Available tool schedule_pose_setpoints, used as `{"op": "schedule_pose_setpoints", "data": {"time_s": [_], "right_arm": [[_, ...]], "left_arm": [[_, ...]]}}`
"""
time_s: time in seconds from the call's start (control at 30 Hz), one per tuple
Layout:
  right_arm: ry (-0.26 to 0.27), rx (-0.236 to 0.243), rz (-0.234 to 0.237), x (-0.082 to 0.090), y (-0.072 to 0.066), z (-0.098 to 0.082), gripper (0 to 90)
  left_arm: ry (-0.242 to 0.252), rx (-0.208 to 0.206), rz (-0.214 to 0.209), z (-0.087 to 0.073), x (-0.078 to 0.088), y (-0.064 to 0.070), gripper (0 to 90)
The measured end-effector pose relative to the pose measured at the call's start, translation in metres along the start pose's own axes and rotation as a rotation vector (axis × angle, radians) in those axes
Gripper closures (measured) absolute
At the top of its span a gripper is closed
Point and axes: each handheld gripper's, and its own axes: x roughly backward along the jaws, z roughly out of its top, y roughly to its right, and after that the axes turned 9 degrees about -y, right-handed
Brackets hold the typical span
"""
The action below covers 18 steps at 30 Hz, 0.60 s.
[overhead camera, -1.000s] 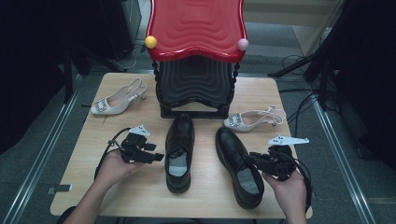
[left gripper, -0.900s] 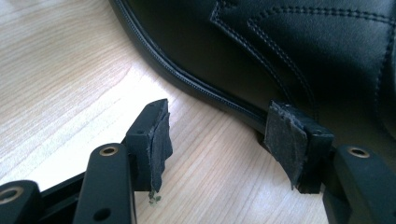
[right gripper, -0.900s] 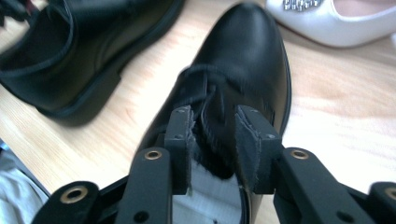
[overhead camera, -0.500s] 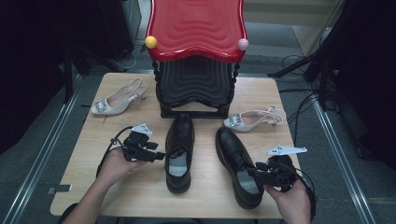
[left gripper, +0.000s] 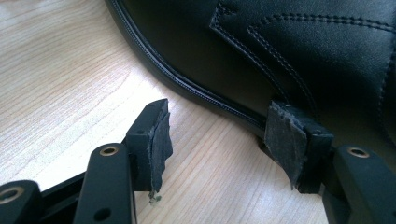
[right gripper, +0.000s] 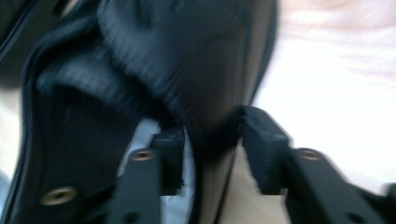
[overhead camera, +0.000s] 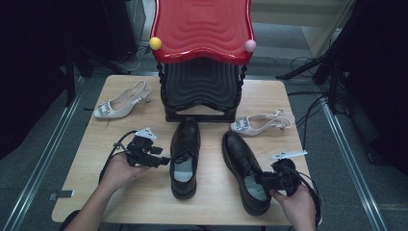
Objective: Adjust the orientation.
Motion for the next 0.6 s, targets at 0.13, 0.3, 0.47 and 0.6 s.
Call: {"op": "schedule_pose_setpoints", "data": {"time_s": [0.13, 0.3, 0.47, 0.6], "right_arm": [[0.017, -0.023, 0.014, -0.002, 0.005, 0.003, 76.6], [0.034, -0.047, -0.011, 0.002, 0.003, 0.008, 86.7], [0.073, -0.037, -0.029, 0.003, -0.009, 0.018, 86.9], [0.104, -0.042, -0.013, 0.002, -0.014, 0.029, 86.8]], "left_arm": [[0.001, -0.001, 0.001, -0.001, 0.0, 0.0, 40.5], [0.001, -0.003, 0.002, -0.002, 0.001, 0.0, 40.5], [0.01, 0.006, 0.007, -0.003, 0.003, 0.001, 40.5], [0.012, 0.008, 0.007, -0.006, 0.004, 0.001, 40.5]]}}
